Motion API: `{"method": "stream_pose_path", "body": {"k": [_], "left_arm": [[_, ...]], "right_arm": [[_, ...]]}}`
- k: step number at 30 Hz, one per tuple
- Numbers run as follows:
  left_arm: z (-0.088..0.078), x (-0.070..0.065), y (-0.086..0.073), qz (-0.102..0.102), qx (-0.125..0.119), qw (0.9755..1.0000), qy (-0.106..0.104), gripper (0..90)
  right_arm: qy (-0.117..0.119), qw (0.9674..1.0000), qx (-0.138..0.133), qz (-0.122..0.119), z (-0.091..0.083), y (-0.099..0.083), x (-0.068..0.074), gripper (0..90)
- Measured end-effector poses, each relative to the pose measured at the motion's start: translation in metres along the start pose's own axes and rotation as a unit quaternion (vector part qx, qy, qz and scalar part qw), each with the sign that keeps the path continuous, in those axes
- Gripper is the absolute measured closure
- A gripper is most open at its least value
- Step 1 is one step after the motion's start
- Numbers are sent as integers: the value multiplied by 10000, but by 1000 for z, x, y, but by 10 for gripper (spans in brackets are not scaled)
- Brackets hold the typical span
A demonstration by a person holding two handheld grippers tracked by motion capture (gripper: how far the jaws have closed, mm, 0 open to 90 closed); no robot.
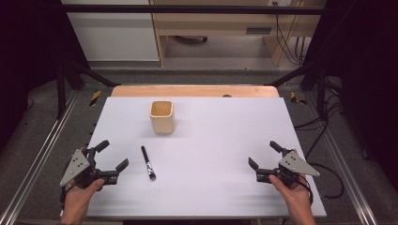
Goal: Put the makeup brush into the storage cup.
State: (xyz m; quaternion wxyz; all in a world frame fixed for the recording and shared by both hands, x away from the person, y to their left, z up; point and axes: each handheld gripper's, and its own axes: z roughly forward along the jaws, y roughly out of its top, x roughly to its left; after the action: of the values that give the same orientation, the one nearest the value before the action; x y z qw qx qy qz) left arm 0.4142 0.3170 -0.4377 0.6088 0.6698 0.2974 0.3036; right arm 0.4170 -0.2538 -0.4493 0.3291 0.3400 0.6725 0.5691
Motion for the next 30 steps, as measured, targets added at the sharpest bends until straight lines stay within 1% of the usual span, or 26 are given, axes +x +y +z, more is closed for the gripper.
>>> {"method": "stream_pose_path", "body": {"k": [3, 4, 6, 7, 8, 9, 11, 12, 13, 14, 16, 18, 22, 23, 24, 25, 26, 27, 28, 29, 30], "left_arm": [[0, -1, 0, 23, 49, 10000, 19, 11], [1, -2, 1, 16, 58, 10000, 41, 11], [3, -4, 1, 51, 136, 9999, 52, 12], [3, -4, 1, 51, 136, 9999, 52, 12], [6, -5, 1, 69, 245, 9997, 47, 12], [6, -5, 1, 69, 245, 9997, 47, 12], [10, -6, 1, 197, 387, 9991, 26, 12], [17, -4, 2, 217, 585, 9981, 18, 12], [17, -4, 2, 217, 585, 9981, 18, 14], [19, -4, 2, 208, 662, 9976, 34, 14], [26, -5, 4, 253, 796, 9965, 27, 18], [30, -7, 8, 352, 951, 9948, 2, 17], [43, -14, 22, 543, 1206, 9912, -88, 17], [48, -18, 29, 637, 1281, 9897, -112, 17], [48, -18, 29, 637, 1281, 9897, -112, 17], [54, -21, 37, 804, 1324, 9878, -130, 17], [54, -21, 37, 804, 1324, 9878, -130, 17], [58, -26, 42, 900, 1390, 9861, -138, 17], [58, -26, 42, 900, 1390, 9861, -138, 18], [60, -29, 45, 937, 1428, 9852, -147, 18], [61, -32, 47, 927, 1445, 9850, -162, 18]], "right_arm": [[-34, 10000, -4, 3, -3, 0, 0, 28], [-81, 10000, -2, -41, -4, 0, 0, 29], [-172, 9999, -4, -2, -6, 0, -1, 40], [-172, 9999, -4, -2, -6, 0, -1, 40], [-221, 9997, -4, 58, -6, 1, -2, 46], [-221, 9997, -4, 58, -6, 1, -2, 46], [-277, 9996, 29, 22, -7, 1, -1, 54], [-239, 9997, 20, 13, -6, 1, -1, 59], [-236, 9997, 54, 24, -7, 1, 0, 58], [-236, 9997, 54, 24, -7, 1, 0, 58], [-174, 9998, 46, 22, -6, 2, 2, 58], [-160, 9999, 41, 23, -6, 3, 3, 58], [-96, 10000, -4, 7, -5, 4, 5, 56], [-91, 10000, -3, 24, -5, 4, 6, 56], [-71, 10000, -17, 15, -5, 5, 6, 56], [-61, 10000, -16, 22, -6, 5, 6, 56], [-61, 10000, -16, 22, -6, 5, 6, 56], [-57, 10000, -15, -6, -8, 5, 6, 56], [-55, 10000, -28, -15, -9, 6, 5, 57], [-55, 10000, -28, -15, -9, 6, 5, 57], [-80, 9999, -65, -1, -11, 6, 5, 58]]}}
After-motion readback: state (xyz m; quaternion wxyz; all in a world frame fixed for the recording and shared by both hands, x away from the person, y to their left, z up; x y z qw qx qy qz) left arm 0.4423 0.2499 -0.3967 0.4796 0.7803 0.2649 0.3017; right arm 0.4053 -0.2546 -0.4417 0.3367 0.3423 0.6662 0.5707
